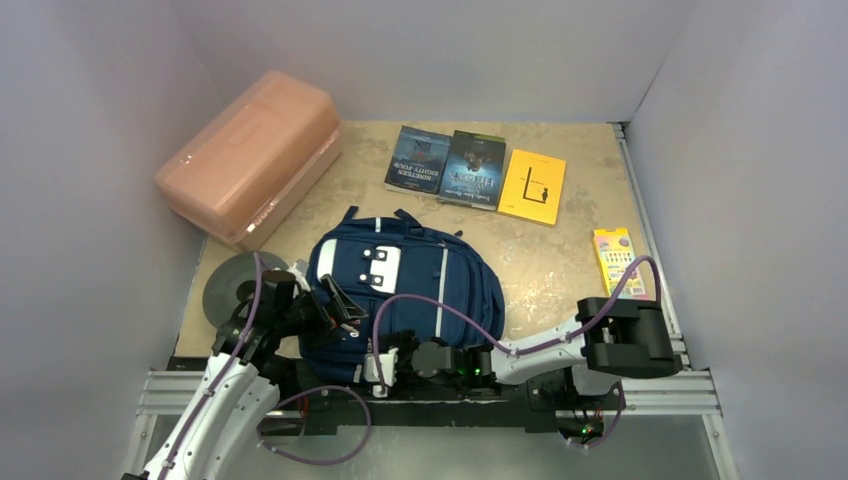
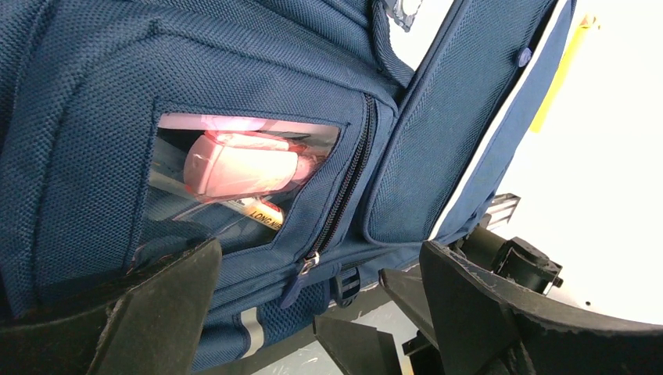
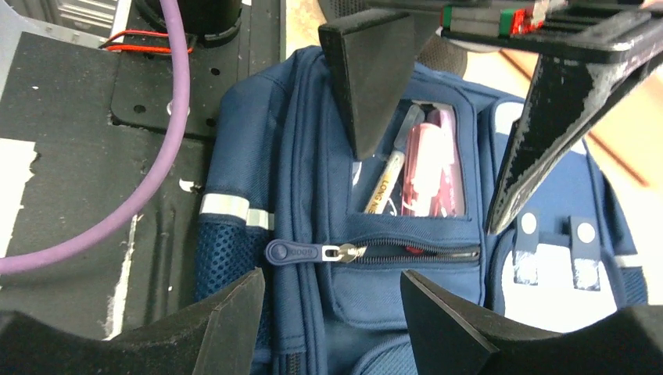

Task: Pack the student bag
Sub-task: Zip the student bag at the center of the board.

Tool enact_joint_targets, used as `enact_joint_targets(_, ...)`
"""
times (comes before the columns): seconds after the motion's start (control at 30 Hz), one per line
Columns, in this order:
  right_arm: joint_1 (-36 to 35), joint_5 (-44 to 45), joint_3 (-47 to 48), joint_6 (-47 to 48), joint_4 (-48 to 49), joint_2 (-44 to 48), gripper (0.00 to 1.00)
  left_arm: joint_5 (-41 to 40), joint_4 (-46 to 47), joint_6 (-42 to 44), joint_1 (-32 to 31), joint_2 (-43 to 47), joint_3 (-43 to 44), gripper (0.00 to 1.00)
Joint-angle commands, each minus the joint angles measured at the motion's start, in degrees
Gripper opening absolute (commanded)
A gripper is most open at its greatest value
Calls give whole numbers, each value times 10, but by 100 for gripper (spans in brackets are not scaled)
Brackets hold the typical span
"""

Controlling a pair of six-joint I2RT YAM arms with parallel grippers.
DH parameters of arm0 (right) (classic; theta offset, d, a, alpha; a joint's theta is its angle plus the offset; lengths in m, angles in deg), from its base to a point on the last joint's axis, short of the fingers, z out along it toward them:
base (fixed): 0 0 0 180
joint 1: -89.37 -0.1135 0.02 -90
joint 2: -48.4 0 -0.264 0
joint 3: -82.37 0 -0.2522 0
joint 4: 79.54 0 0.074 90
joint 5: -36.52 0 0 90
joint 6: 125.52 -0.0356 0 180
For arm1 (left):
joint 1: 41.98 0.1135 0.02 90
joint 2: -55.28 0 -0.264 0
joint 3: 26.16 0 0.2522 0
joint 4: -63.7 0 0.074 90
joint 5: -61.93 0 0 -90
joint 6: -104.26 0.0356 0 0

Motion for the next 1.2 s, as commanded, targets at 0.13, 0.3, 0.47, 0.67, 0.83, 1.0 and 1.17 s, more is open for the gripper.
enact_joint_targets(0.13, -2, -16, 0, 107, 112, -37, 69, 0, 4, 23, 1, -7, 16, 100)
enact_joint_targets(0.3, -2, -37, 10, 128, 96, -50, 67, 1, 7, 23, 1, -11, 17, 100)
enact_joint_targets(0.47, -7, -55, 16, 130, 86, -67, 65, 1, 7, 25, 1, -17, 22, 100)
enact_joint_targets(0.67, -9, -26, 14, 157, 126, -97, 62, -1, 5, 25, 1, -19, 24, 100)
enact_joint_targets(0.83, -11, 21, 4, 178, 176, -114, 57, -2, 5, 25, 1, -19, 23, 100)
enact_joint_targets(1.0, -11, 6, 1, 176, 186, -122, 49, -3, 4, 24, 1, -20, 21, 100)
enact_joint_targets(1.17, -11, -2, 2, 170, 185, -134, 34, -3, 4, 24, 1, -21, 20, 100)
